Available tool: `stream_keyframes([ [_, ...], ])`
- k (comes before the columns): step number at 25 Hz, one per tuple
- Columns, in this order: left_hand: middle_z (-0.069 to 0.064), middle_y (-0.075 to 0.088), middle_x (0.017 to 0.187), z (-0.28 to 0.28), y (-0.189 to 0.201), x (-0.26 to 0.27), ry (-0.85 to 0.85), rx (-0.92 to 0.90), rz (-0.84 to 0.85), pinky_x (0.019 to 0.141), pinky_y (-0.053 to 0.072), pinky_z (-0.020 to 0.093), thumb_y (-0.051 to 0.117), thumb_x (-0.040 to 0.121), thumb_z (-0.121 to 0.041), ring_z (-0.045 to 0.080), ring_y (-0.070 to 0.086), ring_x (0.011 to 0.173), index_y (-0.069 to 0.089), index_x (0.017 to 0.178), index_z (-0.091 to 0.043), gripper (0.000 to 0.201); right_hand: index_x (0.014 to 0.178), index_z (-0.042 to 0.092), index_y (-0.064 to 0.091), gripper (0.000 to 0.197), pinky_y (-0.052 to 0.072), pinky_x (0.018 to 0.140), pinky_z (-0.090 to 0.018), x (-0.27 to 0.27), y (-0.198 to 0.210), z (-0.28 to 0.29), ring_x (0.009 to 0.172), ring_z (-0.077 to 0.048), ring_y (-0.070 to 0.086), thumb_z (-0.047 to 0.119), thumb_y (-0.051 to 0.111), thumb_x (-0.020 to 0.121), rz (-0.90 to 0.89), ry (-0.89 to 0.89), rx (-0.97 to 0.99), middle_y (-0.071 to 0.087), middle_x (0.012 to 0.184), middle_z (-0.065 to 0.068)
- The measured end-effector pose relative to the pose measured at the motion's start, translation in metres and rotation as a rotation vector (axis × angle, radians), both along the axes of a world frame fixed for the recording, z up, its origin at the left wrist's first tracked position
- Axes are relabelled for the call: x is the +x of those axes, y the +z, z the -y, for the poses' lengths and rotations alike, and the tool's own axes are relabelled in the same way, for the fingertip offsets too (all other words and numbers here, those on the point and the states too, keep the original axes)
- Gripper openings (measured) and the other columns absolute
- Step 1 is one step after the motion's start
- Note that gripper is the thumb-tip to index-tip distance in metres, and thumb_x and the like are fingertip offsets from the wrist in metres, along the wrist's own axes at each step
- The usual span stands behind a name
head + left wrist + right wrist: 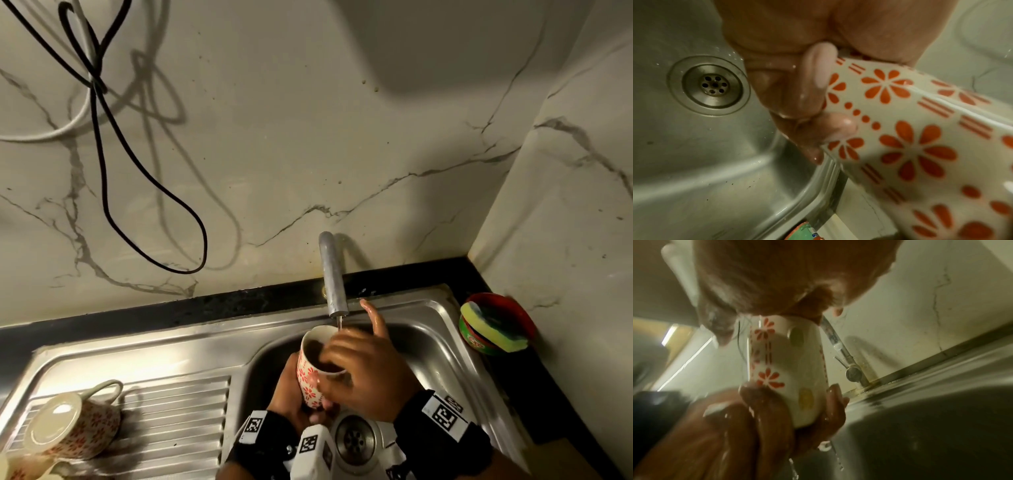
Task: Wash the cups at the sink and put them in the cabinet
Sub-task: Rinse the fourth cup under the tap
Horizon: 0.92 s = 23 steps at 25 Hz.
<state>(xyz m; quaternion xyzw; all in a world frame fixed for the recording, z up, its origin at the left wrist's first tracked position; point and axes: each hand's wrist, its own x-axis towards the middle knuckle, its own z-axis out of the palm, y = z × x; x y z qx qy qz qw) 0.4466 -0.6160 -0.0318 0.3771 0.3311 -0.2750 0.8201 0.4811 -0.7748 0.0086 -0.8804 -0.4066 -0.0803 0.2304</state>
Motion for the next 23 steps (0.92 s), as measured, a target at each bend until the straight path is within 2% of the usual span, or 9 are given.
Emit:
stream_keyframes([
  [3,0.012,0.055,0.05,0.008,-0.002,0.005,-0.02,0.109,0.003,0.035,0.032,0.016,0.043,0.088,-0.058,0.02,0.05,0.034,0.068,0.058,-0.004,0.067,0.109,0.034,0.07,0.063,-0.009,0.12,-0.059,-0.002,0.0,-0.003,0.108,0.004,0.062,0.074,0.023,0.093,-0.156,-0.026,-0.26,0.075,0.096,0.016],
  [5,0.01,0.056,0.053,0.013,-0.005,0.007,-0.033,0.144,-0.005,0.04,0.031,0.018,0.042,0.091,-0.061,0.02,0.052,0.04,0.07,0.058,-0.008,0.068,0.114,0.032,0.068,0.068,-0.013,0.119,-0.058,-0.002,0.0,-0.006,0.112,0.0,0.061,0.076,0.021,0.09,-0.284,-0.122,-0.266,0.075,0.1,0.011],
  [8,0.017,0.063,0.061,0.013,-0.013,0.007,0.079,0.146,-0.016,0.04,0.046,0.025,0.042,0.096,-0.054,0.027,0.062,0.047,0.073,0.071,-0.004,0.064,0.111,0.03,0.069,0.067,-0.017,0.115,-0.064,-0.005,-0.004,-0.012,0.116,-0.004,0.059,0.075,0.024,0.089,-0.186,-0.048,-0.342,0.074,0.102,0.012],
  [10,0.019,0.068,0.076,0.014,-0.018,0.007,0.082,0.155,-0.031,0.054,0.052,0.03,0.049,0.089,-0.061,0.03,0.068,0.062,0.075,0.084,-0.005,0.062,0.112,0.028,0.069,0.074,-0.021,0.115,-0.06,-0.005,-0.002,-0.016,0.111,-0.006,0.062,0.076,0.017,0.09,-0.222,-0.095,-0.36,0.075,0.096,0.008],
  [12,0.022,0.067,0.101,0.013,-0.026,0.005,0.119,0.16,-0.052,0.077,0.048,0.038,0.055,0.082,-0.066,0.035,0.066,0.089,0.078,0.094,-0.008,0.064,0.11,0.025,0.069,0.073,-0.02,0.117,-0.057,-0.003,-0.001,-0.02,0.106,-0.012,0.065,0.069,0.014,0.092,-0.229,-0.102,-0.369,0.075,0.09,0.004],
  [16,0.023,0.071,0.106,0.014,-0.024,0.003,0.201,0.215,-0.033,0.082,0.048,0.043,0.046,0.09,-0.064,0.038,0.069,0.092,0.081,0.093,-0.013,0.062,0.125,0.026,0.065,0.066,-0.009,0.12,-0.06,-0.008,-0.004,-0.027,0.126,-0.014,0.056,0.065,0.022,0.095,-0.274,-0.127,-0.297,0.07,0.122,0.005],
  [20,0.028,0.07,0.111,0.011,-0.028,0.004,0.296,0.198,0.006,0.094,0.045,0.051,0.045,0.09,-0.066,0.039,0.069,0.099,0.081,0.094,-0.014,0.063,0.127,0.027,0.063,0.062,-0.004,0.122,-0.057,-0.009,-0.004,-0.034,0.134,-0.012,0.047,0.066,0.028,0.095,-0.414,-0.16,-0.18,0.066,0.129,0.007],
  [22,0.028,0.071,0.108,0.011,-0.03,0.004,0.273,0.25,0.014,0.093,0.049,0.054,0.05,0.085,-0.07,0.042,0.069,0.101,0.08,0.098,-0.013,0.065,0.122,0.026,0.065,0.066,0.026,0.12,-0.043,-0.012,-0.001,-0.032,0.123,-0.011,0.057,0.072,0.031,0.091,-0.468,-0.243,-0.066,0.068,0.124,0.006],
  [23,0.025,0.074,0.1,0.011,-0.028,0.004,0.261,0.243,0.008,0.086,0.053,0.051,0.049,0.087,-0.068,0.041,0.072,0.092,0.08,0.094,-0.012,0.064,0.111,0.024,0.069,0.06,0.045,0.104,-0.033,-0.013,-0.002,-0.029,0.109,-0.01,0.064,0.072,0.037,0.091,-0.518,-0.26,0.007,0.07,0.114,0.005],
])
